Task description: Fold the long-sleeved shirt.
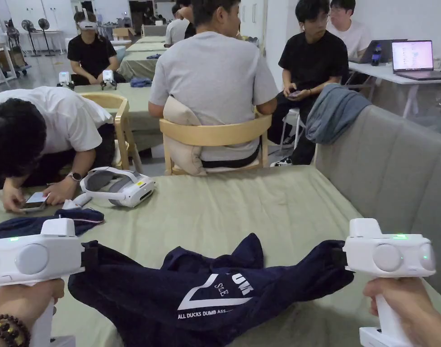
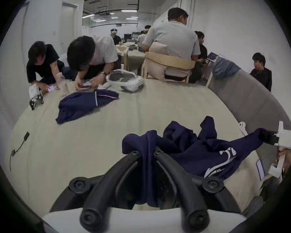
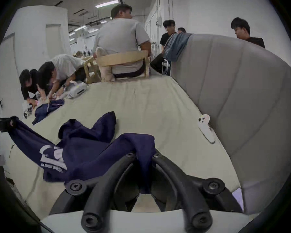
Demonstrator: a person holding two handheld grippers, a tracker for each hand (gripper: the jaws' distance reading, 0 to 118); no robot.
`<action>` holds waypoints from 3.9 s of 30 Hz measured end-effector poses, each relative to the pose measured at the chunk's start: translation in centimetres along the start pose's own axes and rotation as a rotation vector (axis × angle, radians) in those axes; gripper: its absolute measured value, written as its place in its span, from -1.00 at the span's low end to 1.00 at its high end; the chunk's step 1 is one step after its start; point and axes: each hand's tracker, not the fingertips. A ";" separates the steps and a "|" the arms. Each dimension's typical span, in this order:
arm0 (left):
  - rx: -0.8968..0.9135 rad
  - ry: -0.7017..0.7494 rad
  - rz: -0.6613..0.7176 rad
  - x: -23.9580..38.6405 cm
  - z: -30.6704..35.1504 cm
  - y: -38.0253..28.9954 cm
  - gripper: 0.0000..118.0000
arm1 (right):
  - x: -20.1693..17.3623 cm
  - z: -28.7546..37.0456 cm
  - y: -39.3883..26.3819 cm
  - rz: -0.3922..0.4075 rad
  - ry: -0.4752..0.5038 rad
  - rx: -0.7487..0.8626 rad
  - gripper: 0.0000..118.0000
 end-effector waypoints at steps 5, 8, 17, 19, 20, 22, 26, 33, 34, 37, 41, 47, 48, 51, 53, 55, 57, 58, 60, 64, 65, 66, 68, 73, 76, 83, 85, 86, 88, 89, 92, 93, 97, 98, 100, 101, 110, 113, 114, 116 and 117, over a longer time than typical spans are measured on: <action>-0.085 0.081 0.036 -1.6 5.4 -8.8 -0.82 | 1.9 7.0 -6.3 0.076 0.048 -0.066 -0.83; -0.252 0.094 0.087 -3.0 3.5 -16.2 -0.82 | 2.8 6.7 -11.5 0.107 0.045 -0.239 -0.83; -0.372 0.119 0.128 -2.4 0.4 -23.2 0.20 | 0.4 0.8 -18.1 0.228 0.009 -0.537 -0.44; -0.315 0.123 0.112 -2.4 1.7 -22.4 0.86 | 0.6 2.6 -16.8 0.233 -0.047 -0.443 0.77; -0.286 0.120 0.099 -2.7 2.1 -21.9 0.78 | 0.7 3.4 -16.2 0.238 -0.057 -0.405 1.00; -0.203 0.082 0.092 -3.4 3.1 -20.8 0.68 | 0.9 5.6 -14.3 0.231 -0.041 -0.301 0.93; -0.187 0.111 0.102 -3.2 5.1 -19.2 -0.91 | 1.1 7.5 -11.7 0.094 0.061 -0.220 -0.98; -0.233 0.113 0.083 -3.2 4.8 -21.0 0.88 | -1.8 6.6 -11.5 0.130 0.099 -0.220 -0.96; -0.193 0.182 0.073 -3.7 4.4 -21.9 0.78 | -2.4 6.3 -11.4 0.138 0.108 -0.220 -0.96; -0.309 0.173 0.070 -4.1 0.8 -23.8 0.50 | -4.7 5.4 -9.8 0.168 0.148 -0.206 -0.96; -0.320 0.166 0.061 -2.3 0.9 -25.1 -0.13 | -9.1 3.4 -5.9 0.229 0.246 -0.161 -0.96; -0.271 0.080 0.113 -1.0 2.8 -24.3 -0.80 | -19.1 -4.6 -0.9 0.368 0.354 -0.224 0.68; -0.266 0.080 0.104 -1.2 2.7 -24.3 -0.80 | -20.7 -6.5 -0.7 0.377 0.369 -0.249 0.54; -0.278 0.073 0.132 -1.5 2.5 -24.3 -0.80 | -24.6 -12.5 -1.1 0.375 0.377 -0.364 0.35; -0.279 0.069 0.157 -2.2 2.4 -24.1 -0.79 | -26.1 -15.9 -2.3 0.363 0.349 -0.471 0.12; -0.282 0.070 0.159 -1.8 2.3 -24.2 -0.80 | -27.1 -18.8 -4.6 0.400 0.261 -0.554 -0.45; -0.283 0.067 0.154 -1.8 2.7 -23.7 -0.80 | -27.1 -19.4 -6.4 0.479 0.194 -0.533 -0.48; -0.285 0.066 0.149 -1.7 2.8 -23.3 -0.80 | -26.8 -18.3 -5.7 0.455 0.254 -0.448 -0.51; -0.273 0.056 0.139 -1.6 3.7 -21.7 -0.80 | -25.5 -15.5 -4.2 0.363 0.246 -0.463 -0.90; -0.120 -0.003 0.164 -1.6 4.3 -14.8 -0.80 | -21.2 -9.3 3.0 0.319 0.289 -0.252 -0.90; -0.078 -0.013 0.130 -1.0 4.7 -12.5 -0.80 | -20.0 -7.1 5.2 0.330 0.272 -0.192 -0.90; -0.028 -0.012 0.084 -0.1 5.2 -9.6 -0.80 | -18.5 -4.3 7.8 0.335 0.267 -0.114 -0.90; 0.076 -0.039 0.014 1.6 6.8 -3.3 -0.80 | -15.8 0.8 13.0 0.325 0.274 -0.006 -0.90; 0.306 -0.080 -0.136 8.2 10.5 14.0 -0.80 | -11.1 11.7 26.4 0.340 0.145 0.245 -0.90; 0.374 -0.096 -0.165 10.9 12.6 23.1 -0.80 | -10.2 16.1 32.6 0.339 0.064 0.346 -0.90; 0.432 -0.026 -0.205 15.5 15.6 36.0 -0.80 | -9.8 21.1 42.3 0.306 -0.034 0.455 -0.90; 0.439 -0.013 -0.204 15.8 15.7 37.2 -0.80 | -9.7 22.1 43.3 0.320 -0.054 0.500 -0.90; 0.443 -0.014 -0.198 15.9 15.7 37.5 -0.80 | -9.6 22.4 43.5 0.312 -0.053 0.496 -0.90; 0.440 -0.031 -0.181 16.2 15.8 36.1 -0.80 | -9.4 22.4 43.1 0.298 -0.051 0.486 -0.90; 0.431 -0.036 -0.181 16.2 15.5 35.7 -0.80 | -9.2 22.1 42.8 0.294 -0.050 0.482 -0.90; 0.404 -0.045 -0.183 16.4 13.7 32.6 -0.80 | -8.8 20.1 39.3 0.256 -0.059 0.443 -0.90; 0.385 -0.048 -0.186 16.3 12.5 31.3 -0.80 | -8.7 18.7 37.9 0.256 -0.061 0.411 -0.90; 0.250 -0.055 -0.173 15.2 6.3 25.3 -0.80 | -7.9 9.6 32.5 0.254 -0.054 0.243 -0.90; 0.219 -0.053 -0.170 14.9 4.7 23.6 -0.80 | -7.9 7.6 30.6 0.258 -0.049 0.205 -0.90; 0.147 -0.056 -0.142 13.4 0.0 20.5 -0.80 | -7.8 3.3 26.0 0.250 -0.043 0.108 -0.90; 0.106 -0.056 -0.137 13.1 -1.5 18.9 -0.80 | -7.8 1.6 24.1 0.247 -0.038 0.073 -0.90; -0.011 -0.045 -0.091 10.4 -5.8 7.9 -0.80 | -8.1 -4.1 12.5 0.247 0.018 -0.059 -0.90; 0.075 -0.082 -0.069 9.4 -3.4 5.7 -0.80 | -8.2 0.4 9.3 0.237 0.022 0.016 -0.90; 0.083 -0.107 -0.071 8.9 -1.8 3.9 -0.80 | -8.1 2.3 7.3 0.244 0.031 0.029 -0.90; 0.100 -0.093 -0.082 9.0 1.9 -0.5 -0.80 | -7.7 5.4 3.3 0.258 0.030 0.031 -0.90; 0.108 -0.093 -0.103 8.7 3.5 -3.2 -0.80 | -7.4 6.7 0.9 0.253 0.041 0.022 -0.90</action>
